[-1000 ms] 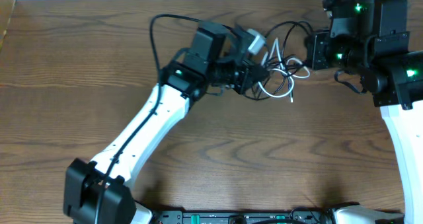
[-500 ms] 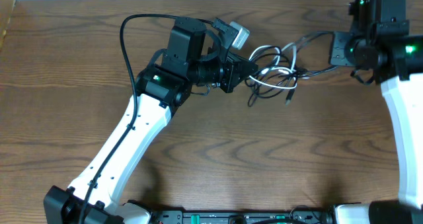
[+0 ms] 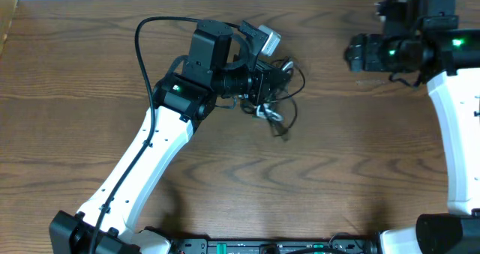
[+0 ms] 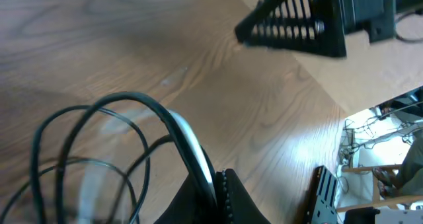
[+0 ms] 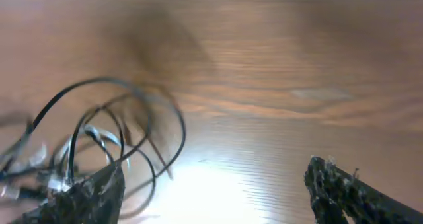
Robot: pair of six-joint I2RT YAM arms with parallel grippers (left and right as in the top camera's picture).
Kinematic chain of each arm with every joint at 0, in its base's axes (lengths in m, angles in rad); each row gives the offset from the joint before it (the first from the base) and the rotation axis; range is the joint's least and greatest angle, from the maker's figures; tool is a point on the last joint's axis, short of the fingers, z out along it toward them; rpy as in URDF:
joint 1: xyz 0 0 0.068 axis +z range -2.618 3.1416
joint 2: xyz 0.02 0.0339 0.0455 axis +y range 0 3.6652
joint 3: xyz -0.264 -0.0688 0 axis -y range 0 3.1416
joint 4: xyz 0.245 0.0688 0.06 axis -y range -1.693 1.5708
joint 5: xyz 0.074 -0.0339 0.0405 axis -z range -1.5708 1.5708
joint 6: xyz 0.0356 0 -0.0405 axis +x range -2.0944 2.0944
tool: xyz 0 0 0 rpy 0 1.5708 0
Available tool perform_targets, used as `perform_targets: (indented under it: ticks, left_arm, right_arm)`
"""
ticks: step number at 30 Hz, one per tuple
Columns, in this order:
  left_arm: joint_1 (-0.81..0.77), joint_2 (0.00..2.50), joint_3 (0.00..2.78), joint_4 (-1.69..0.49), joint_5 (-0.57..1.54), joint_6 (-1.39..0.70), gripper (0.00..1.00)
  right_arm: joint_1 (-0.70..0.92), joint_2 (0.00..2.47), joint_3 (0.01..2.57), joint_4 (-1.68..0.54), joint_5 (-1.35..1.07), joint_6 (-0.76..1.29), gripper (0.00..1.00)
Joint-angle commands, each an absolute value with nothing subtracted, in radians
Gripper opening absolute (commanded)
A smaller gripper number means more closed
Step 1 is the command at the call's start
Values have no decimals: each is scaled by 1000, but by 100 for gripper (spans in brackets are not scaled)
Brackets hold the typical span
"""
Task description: Untangle cables
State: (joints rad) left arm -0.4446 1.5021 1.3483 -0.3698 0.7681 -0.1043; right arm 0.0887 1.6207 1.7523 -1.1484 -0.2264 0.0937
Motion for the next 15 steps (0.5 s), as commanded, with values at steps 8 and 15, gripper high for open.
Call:
perform_targets:
  ticks: [8, 15]
  left_arm:
    - [-428, 1446, 1349, -178, 785, -241, 8]
    - [-383, 1442, 1355, -105, 765, -290, 8]
  right_arm:
    - [224, 1622, 1626, -1083, -462, -187, 63]
    - [226, 1621, 1550, -1051, -624, -287, 61]
